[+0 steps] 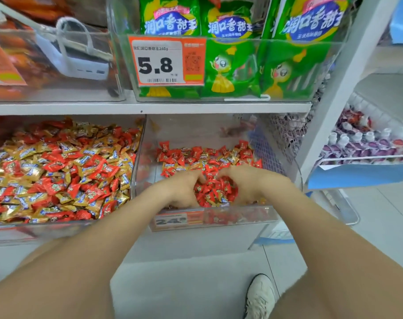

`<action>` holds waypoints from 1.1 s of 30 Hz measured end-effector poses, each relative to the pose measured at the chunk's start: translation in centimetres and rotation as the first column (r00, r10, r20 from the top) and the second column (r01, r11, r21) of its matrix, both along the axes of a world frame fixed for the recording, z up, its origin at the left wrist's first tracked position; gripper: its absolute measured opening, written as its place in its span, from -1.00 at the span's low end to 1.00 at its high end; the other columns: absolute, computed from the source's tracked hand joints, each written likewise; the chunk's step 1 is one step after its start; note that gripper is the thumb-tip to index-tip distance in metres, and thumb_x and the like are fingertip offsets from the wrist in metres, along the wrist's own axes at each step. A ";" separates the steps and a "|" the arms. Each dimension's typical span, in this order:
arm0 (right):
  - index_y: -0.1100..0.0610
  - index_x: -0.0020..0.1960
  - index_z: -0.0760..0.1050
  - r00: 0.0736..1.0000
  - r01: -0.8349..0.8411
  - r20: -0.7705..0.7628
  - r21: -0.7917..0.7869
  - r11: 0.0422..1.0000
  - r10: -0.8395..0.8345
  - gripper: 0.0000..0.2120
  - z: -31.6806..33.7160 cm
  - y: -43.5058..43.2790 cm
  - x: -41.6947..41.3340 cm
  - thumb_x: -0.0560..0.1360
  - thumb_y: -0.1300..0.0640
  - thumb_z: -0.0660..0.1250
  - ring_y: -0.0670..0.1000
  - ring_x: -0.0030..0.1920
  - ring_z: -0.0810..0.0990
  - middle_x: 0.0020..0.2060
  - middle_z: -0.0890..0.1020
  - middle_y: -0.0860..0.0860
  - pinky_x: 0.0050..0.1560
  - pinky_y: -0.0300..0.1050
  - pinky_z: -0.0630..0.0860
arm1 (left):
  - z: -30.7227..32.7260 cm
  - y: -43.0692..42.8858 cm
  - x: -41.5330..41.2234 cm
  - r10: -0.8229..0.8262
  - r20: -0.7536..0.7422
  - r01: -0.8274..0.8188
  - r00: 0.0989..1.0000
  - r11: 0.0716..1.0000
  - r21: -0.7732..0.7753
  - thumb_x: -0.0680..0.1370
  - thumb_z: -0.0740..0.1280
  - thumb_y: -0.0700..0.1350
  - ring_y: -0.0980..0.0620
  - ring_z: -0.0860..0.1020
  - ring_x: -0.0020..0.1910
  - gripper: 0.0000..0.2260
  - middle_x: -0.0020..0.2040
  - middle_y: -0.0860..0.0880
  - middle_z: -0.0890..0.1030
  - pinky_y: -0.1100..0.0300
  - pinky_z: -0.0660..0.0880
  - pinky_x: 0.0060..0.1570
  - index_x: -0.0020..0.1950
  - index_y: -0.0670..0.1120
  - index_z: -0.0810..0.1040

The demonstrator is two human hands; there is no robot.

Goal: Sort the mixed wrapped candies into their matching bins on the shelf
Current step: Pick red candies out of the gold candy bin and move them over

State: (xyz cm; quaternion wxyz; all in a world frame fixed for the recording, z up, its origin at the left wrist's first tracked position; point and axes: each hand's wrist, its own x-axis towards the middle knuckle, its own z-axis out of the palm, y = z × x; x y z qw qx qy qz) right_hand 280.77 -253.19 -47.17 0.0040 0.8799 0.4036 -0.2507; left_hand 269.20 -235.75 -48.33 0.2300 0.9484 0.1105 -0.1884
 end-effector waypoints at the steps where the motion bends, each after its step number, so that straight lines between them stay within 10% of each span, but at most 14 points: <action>1: -0.10 0.40 0.46 1.000 -0.007 0.007 0.020 1.000 0.007 -0.30 -0.1 0.8 0.3 0.36 0.23 0.63 0.09 -0.04 0.70 0.09 0.65 0.01 -0.02 0.08 0.71 | -0.5 0.1 0.3 -0.021 0.021 0.021 1.000 1.000 0.013 0.40 0.64 -0.05 -0.05 0.54 0.18 -0.31 0.23 -0.03 0.54 0.06 0.55 0.17 0.44 0.03 0.40; 6: -0.08 0.05 0.59 0.999 -0.035 0.037 0.168 0.985 0.029 -0.71 -0.6 2.5 2.1 0.41 0.10 0.60 0.07 -0.17 0.69 -0.14 0.59 -0.06 -0.25 -0.11 0.56 | -1.1 -0.1 1.8 -0.036 0.149 0.039 0.988 0.999 -0.020 0.31 0.70 0.08 0.01 0.51 0.06 -0.34 0.12 0.06 0.57 0.12 0.45 0.00 0.28 -0.02 0.49; 11: 0.04 0.22 0.54 0.978 0.106 -0.199 0.236 0.966 -0.059 -0.80 -0.4 1.6 2.6 0.62 0.15 0.44 -0.07 -0.44 0.63 -0.24 0.67 0.05 -0.38 -0.19 0.52 | -0.4 0.4 1.7 0.017 0.231 -0.011 0.973 1.000 -0.029 0.45 0.62 0.07 -0.10 0.62 0.10 -0.56 0.10 -0.03 0.60 0.11 0.45 -0.06 0.26 -0.02 0.61; 15: 0.06 0.10 0.52 0.985 0.143 -0.134 0.295 0.945 -0.108 -0.76 0.0 1.2 1.9 0.68 -0.12 0.32 -0.20 -0.35 0.51 -0.26 0.60 -0.11 -0.27 -0.17 0.37 | 0.5 0.8 0.2 0.226 0.197 -0.157 0.954 0.937 -0.313 0.45 0.63 -0.01 -0.10 0.72 -0.38 -0.67 0.32 -0.15 0.46 0.07 0.61 -0.41 0.08 -0.02 0.58; 24: 0.17 -0.23 0.42 0.976 0.195 -0.004 0.455 0.869 -0.217 -0.47 0.4 1.2 -0.5 0.72 -0.20 0.12 0.06 -0.41 0.62 -0.49 0.53 0.00 -0.24 -0.04 0.49 | 0.4 0.5 -1.7 0.371 0.079 -0.283 0.925 0.814 -0.507 0.62 0.43 -0.28 -0.08 0.75 -0.13 -0.75 0.12 0.04 0.50 -0.20 0.69 -0.02 0.13 0.08 0.59; 33: 0.18 -0.04 0.64 0.972 0.229 -0.146 0.406 0.885 -0.185 -0.70 1.2 1.5 0.0 0.69 -0.03 0.33 -0.08 -0.45 0.63 -0.39 0.69 0.05 -0.34 -0.11 0.57 | 1.6 -0.3 -1.8 0.486 0.100 -0.319 0.868 0.702 -0.637 0.60 0.21 -0.40 0.01 0.52 -0.32 -0.72 -0.11 -0.21 0.59 0.20 0.50 -0.38 0.11 -0.12 0.63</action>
